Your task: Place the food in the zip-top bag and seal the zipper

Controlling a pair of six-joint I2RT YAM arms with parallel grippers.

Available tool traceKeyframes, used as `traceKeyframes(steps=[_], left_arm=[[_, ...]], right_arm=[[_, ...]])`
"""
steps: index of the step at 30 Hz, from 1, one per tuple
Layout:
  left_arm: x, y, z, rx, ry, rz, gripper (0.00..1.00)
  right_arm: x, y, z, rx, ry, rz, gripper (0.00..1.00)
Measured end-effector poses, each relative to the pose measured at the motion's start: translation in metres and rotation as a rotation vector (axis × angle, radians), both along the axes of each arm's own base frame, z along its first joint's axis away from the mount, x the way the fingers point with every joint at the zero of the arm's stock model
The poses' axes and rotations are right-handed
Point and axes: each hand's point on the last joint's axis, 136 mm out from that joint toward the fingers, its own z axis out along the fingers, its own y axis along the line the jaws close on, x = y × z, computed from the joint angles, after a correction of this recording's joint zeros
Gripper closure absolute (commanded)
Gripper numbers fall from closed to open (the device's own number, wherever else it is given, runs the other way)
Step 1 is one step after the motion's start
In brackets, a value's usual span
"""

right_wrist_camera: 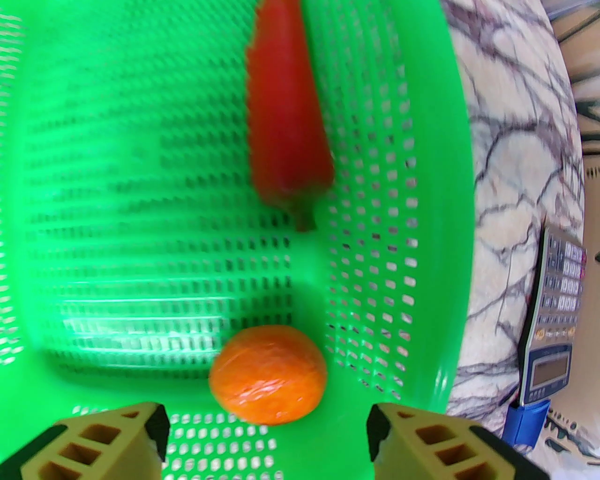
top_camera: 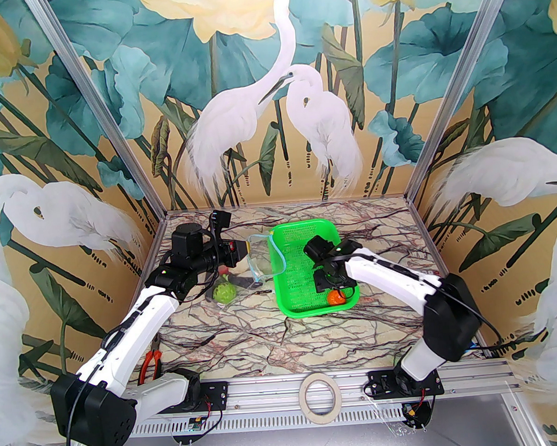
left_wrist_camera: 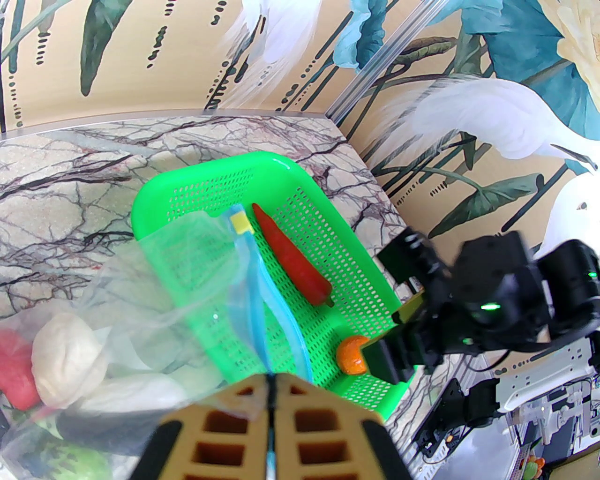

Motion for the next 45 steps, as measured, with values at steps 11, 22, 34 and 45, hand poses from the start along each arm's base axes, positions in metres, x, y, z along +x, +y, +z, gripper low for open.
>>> traceKeyframes(steps=[11, 22, 34, 45], left_arm=[[0.000, 0.000, -0.002, 0.007, -0.001, -0.003, 0.91], [-0.001, 0.001, -0.006, 0.009, 0.006, -0.001, 0.91], [-0.001, 0.001, -0.006, 0.009, 0.006, -0.001, 0.91], [-0.001, 0.001, -0.006, 0.009, 0.007, -0.001, 0.91]], right_arm=[[-0.006, 0.005, -0.042, -0.025, 0.123, -0.006, 0.25], [-0.009, 0.020, -0.063, 0.030, 0.187, -0.003, 0.30], [-0.004, 0.033, -0.063, 0.092, 0.176, 0.013, 0.53], [0.008, 0.040, -0.043, 0.152, 0.097, 0.023, 0.74]])
